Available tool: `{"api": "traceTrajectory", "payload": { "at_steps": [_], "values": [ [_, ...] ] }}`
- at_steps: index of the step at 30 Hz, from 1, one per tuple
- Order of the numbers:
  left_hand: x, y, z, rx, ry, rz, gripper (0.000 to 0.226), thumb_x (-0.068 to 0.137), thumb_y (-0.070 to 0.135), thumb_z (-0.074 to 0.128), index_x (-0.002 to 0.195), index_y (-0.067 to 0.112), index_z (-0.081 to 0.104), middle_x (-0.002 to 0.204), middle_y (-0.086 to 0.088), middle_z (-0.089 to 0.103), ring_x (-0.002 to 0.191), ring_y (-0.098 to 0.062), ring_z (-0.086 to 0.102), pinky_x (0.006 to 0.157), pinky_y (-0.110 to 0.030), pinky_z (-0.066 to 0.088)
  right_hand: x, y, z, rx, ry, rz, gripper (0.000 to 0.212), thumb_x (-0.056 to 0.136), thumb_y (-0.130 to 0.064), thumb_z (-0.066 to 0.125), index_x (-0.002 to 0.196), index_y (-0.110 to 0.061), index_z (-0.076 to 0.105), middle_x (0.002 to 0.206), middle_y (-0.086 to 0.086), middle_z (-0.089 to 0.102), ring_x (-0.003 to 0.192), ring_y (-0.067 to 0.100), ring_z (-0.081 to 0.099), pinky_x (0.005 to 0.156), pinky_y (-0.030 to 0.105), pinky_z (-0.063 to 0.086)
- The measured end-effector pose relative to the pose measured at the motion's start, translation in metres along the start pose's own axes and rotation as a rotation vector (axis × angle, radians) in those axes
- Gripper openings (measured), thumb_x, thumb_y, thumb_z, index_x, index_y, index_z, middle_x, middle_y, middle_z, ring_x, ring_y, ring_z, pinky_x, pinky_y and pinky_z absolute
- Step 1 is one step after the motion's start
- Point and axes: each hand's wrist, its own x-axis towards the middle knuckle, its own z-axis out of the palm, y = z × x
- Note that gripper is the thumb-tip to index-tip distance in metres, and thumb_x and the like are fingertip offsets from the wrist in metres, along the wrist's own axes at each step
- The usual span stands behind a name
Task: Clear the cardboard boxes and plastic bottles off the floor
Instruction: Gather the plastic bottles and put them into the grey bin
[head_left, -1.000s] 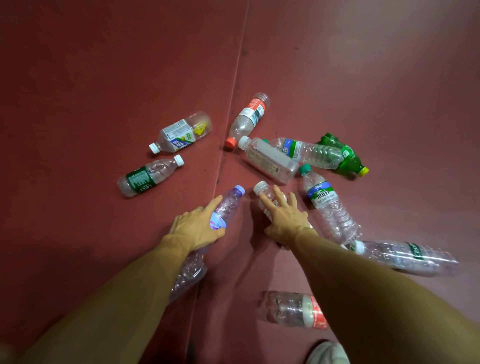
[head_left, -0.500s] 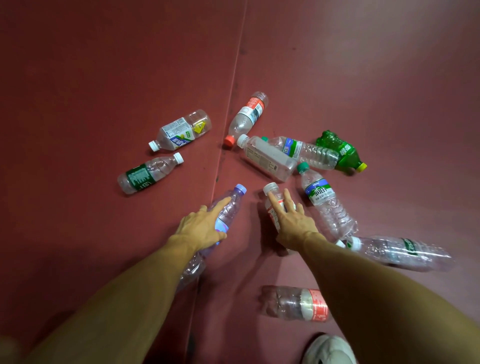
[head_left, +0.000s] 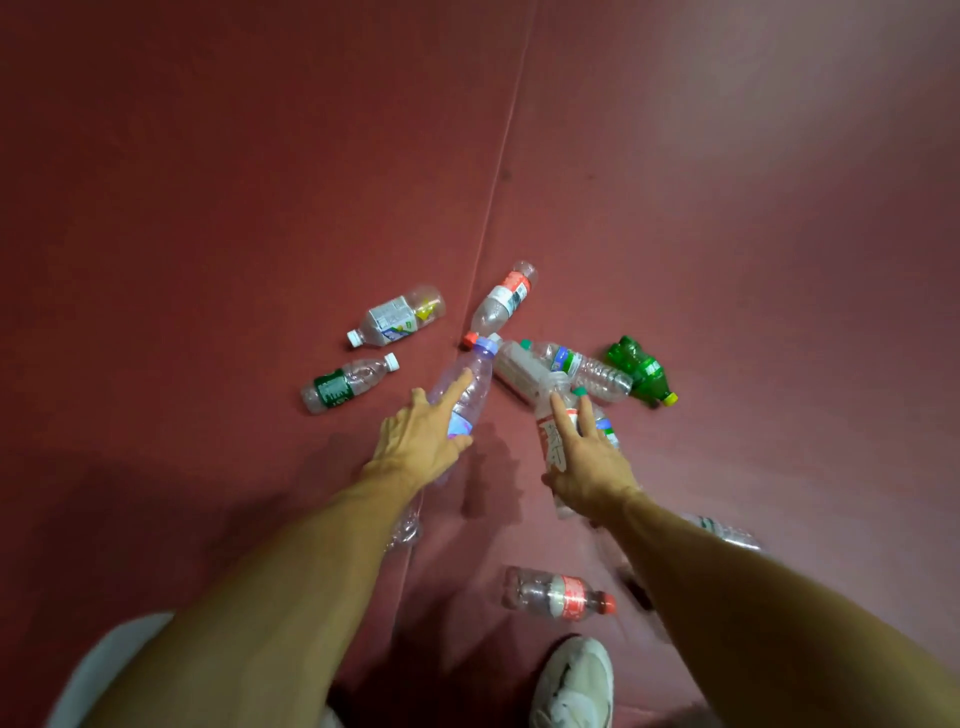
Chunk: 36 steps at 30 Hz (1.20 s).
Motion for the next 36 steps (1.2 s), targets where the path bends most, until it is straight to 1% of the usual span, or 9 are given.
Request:
{"api": "traceTrajectory", "payload": {
  "at_steps": [4,6,11,15,20,24,27,31,36],
  "values": [
    [-0.063,0.028,-0.136,0.030,0.080,-0.012,0.082,0.096,0.048,0.057,0.156,0.047,0.001,0.136,-0.019,0.040,0.115,-0.039,0.058,0.092,-0.044,0.046,-0.065,-0.060,-0.112,0.032,0.028,-0.040,0.108,0.088,-0.024,0.070,0.158,-0.034,-0.011,0.166,0.009,-0.018,0.150,0.036,0.019,0.110,0.045,0.041],
    [-0.098,0.036,-0.203,0.020,0.098,-0.040,0.081,0.096,0.048,0.057,0.156,0.047,0.003,0.134,-0.018,0.040,0.112,-0.039,0.059,0.091,-0.043,0.046,-0.097,-0.094,-0.173,0.028,0.041,-0.066,0.107,0.088,-0.024,0.069,0.158,-0.034,-0.010,0.166,0.008,-0.017,0.149,0.036,0.021,0.109,0.046,0.041],
    [-0.187,0.043,-0.352,-0.001,0.138,-0.113,0.076,0.096,0.051,0.056,0.155,0.051,0.008,0.123,-0.011,0.043,0.112,-0.035,0.059,0.087,-0.041,0.046,-0.166,-0.179,-0.313,-0.010,0.068,-0.172,0.099,0.093,-0.030,0.064,0.159,-0.030,-0.010,0.166,0.011,-0.013,0.141,0.039,0.031,0.106,0.043,0.042],
    [-0.254,0.049,-0.442,-0.040,0.210,-0.224,0.073,0.097,0.049,0.054,0.155,0.051,0.010,0.124,-0.012,0.044,0.111,-0.037,0.059,0.089,-0.041,0.045,-0.206,-0.241,-0.396,-0.063,0.050,-0.317,0.104,0.089,-0.028,0.067,0.159,-0.030,-0.011,0.166,0.012,-0.012,0.141,0.041,0.034,0.104,0.043,0.042],
    [-0.337,0.039,-0.504,-0.074,0.371,-0.423,0.071,0.097,0.049,0.055,0.155,0.047,0.014,0.124,-0.013,0.044,0.111,-0.036,0.058,0.088,-0.042,0.046,-0.254,-0.312,-0.458,-0.183,0.010,-0.532,0.107,0.089,-0.030,0.071,0.159,-0.032,-0.010,0.167,0.010,-0.011,0.135,0.038,0.042,0.102,0.041,0.043],
    [-0.402,0.017,-0.529,-0.091,0.461,-0.571,0.069,0.096,0.051,0.054,0.154,0.048,0.016,0.123,-0.013,0.045,0.111,-0.035,0.059,0.088,-0.042,0.046,-0.288,-0.379,-0.475,-0.261,0.017,-0.720,0.108,0.089,-0.029,0.072,0.159,-0.032,-0.010,0.167,0.010,-0.010,0.133,0.039,0.043,0.104,0.042,0.043],
    [-0.466,-0.014,-0.534,-0.136,0.522,-0.689,0.067,0.096,0.051,0.054,0.153,0.049,0.018,0.122,-0.012,0.045,0.110,-0.035,0.059,0.088,-0.043,0.046,-0.325,-0.443,-0.462,-0.321,0.005,-0.870,0.107,0.089,-0.030,0.071,0.159,-0.032,-0.011,0.167,0.011,-0.010,0.133,0.040,0.043,0.104,0.041,0.042],
    [-0.570,-0.067,-0.525,-0.180,0.584,-0.890,0.066,0.097,0.051,0.053,0.153,0.049,0.018,0.124,-0.013,0.046,0.111,-0.035,0.058,0.090,-0.043,0.045,-0.396,-0.535,-0.418,-0.400,-0.026,-1.074,0.105,0.089,-0.030,0.069,0.159,-0.031,-0.009,0.167,0.011,-0.010,0.133,0.040,0.043,0.105,0.042,0.040],
    [-0.725,-0.136,-0.488,-0.225,0.656,-1.161,0.068,0.096,0.049,0.055,0.153,0.048,0.018,0.126,-0.014,0.046,0.112,-0.035,0.058,0.089,-0.042,0.045,-0.517,-0.641,-0.325,-0.460,-0.082,-1.309,0.102,0.088,-0.026,0.066,0.159,-0.030,-0.007,0.167,0.013,-0.007,0.130,0.041,0.047,0.104,0.043,0.040]
  ]
}}
